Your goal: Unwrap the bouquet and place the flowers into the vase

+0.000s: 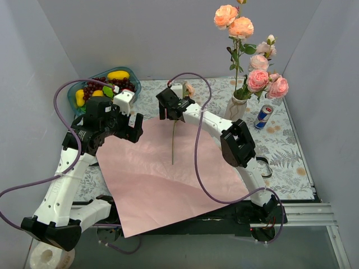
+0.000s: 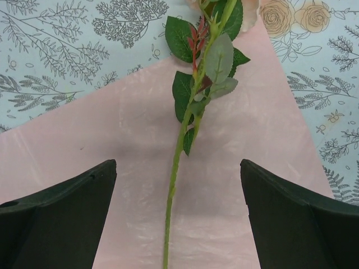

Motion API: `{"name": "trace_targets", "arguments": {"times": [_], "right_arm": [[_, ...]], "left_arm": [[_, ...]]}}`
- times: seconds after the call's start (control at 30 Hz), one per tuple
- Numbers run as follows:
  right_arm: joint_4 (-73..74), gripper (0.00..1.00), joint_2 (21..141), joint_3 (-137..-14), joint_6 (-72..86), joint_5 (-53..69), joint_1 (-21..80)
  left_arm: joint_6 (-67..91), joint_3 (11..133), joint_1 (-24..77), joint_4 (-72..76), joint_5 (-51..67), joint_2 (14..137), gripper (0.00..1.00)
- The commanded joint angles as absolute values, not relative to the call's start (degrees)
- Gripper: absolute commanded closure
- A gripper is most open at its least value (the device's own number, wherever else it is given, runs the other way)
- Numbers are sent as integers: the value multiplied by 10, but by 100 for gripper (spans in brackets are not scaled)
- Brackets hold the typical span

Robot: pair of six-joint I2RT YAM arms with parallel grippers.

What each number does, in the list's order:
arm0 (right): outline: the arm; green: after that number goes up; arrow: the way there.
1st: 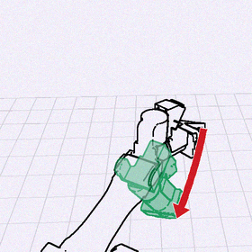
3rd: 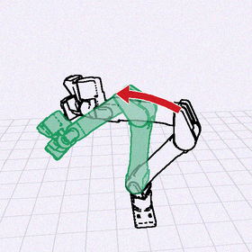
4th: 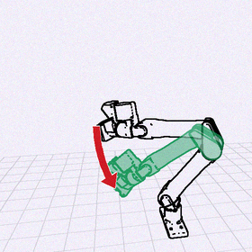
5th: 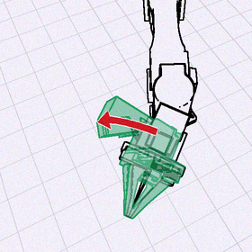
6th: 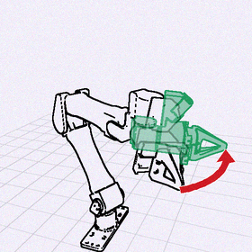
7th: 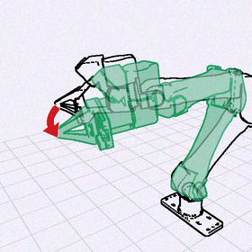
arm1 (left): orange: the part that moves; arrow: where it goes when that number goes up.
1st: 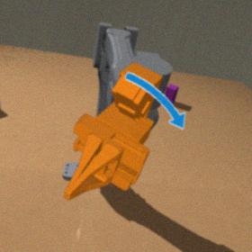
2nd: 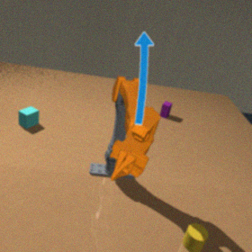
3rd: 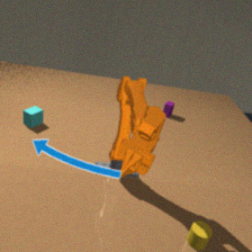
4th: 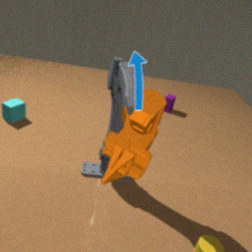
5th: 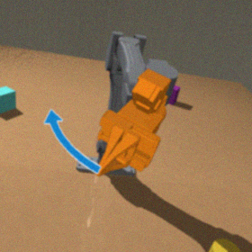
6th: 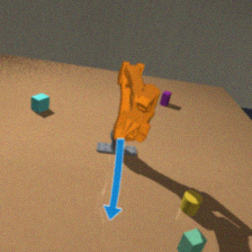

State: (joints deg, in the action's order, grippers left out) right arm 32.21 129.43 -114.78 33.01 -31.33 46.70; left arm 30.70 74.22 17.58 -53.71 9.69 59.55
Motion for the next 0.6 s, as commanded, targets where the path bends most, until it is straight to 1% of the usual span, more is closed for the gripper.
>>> {"name": "trace_targets", "arguments": {"times": [0.0,0.07,0.17,0.2,0.27,0.47,0.57], "right_arm": [[369,2,1333,-1224,373,-332,448],[390,2,1358,-1247,387,-338,449],[360,10,1361,-1217,398,-332,448],[357,16,1363,-1213,403,-332,449],[359,18,1375,-1221,404,-333,447],[358,19,1399,-1233,397,-323,448],[357,25,1412,-1244,396,-323,447]], "left_arm": [[303,737,174,-524,95,581,2],[305,737,174,-522,99,581,2],[313,738,174,-519,103,580,2],[313,738,174,-519,103,579,2],[313,739,174,-519,98,578,2],[312,735,174,-518,96,571,2],[309,732,174,-519,94,569,2]]}}
